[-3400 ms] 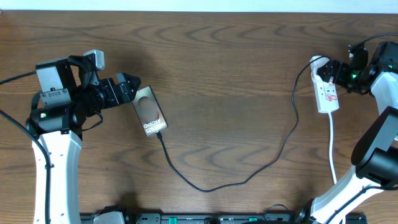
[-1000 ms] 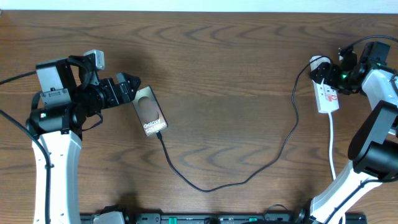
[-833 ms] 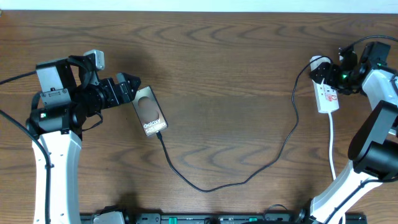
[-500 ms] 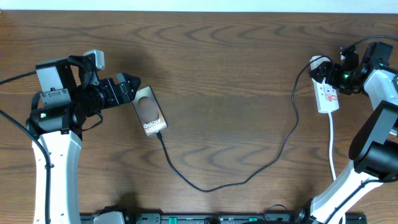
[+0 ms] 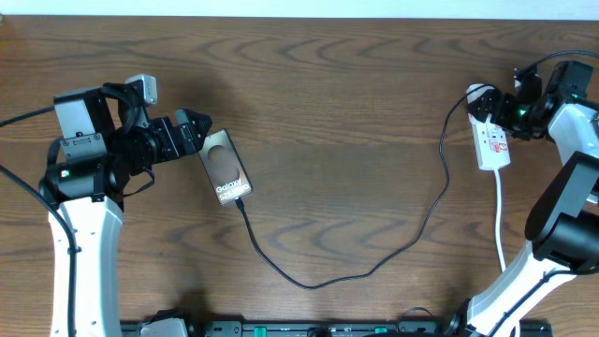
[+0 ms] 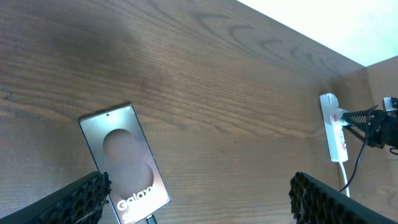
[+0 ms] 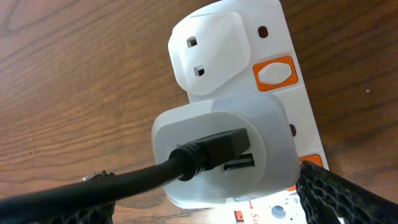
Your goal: Plug charger to phone and switch on socket
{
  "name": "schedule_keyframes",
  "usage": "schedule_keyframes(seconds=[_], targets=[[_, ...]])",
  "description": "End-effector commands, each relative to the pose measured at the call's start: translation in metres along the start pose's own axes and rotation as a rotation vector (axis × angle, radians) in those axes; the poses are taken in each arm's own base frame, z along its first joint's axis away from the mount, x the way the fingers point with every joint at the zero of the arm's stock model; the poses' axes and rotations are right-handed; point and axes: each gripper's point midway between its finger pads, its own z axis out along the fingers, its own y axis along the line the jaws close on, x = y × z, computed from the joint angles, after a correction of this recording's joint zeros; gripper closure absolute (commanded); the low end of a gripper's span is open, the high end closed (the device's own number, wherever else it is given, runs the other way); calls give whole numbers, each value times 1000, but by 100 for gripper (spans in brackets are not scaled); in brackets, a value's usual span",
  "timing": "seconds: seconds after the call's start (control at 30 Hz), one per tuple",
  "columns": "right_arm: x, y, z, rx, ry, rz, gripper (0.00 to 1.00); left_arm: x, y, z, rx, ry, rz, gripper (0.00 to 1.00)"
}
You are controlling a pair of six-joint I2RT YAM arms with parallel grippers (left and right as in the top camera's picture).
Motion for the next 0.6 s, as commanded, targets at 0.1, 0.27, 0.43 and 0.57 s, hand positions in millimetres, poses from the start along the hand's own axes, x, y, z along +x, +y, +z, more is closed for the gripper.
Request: schedule_keyframes(seconds=[0.1, 0.27, 0.43, 0.57], targets=[[-8, 1, -5, 0, -20, -2, 7, -4, -4, -2, 17, -11, 10, 6], [1, 7, 10, -10, 16, 4, 9, -4, -4, -2, 17, -12, 11, 6], [6, 16, 16, -18, 38, -10, 11, -4, -4, -2, 17, -12, 11, 6], [7, 19, 17, -20, 44, -13, 12, -4, -4, -2, 17, -12, 11, 6]])
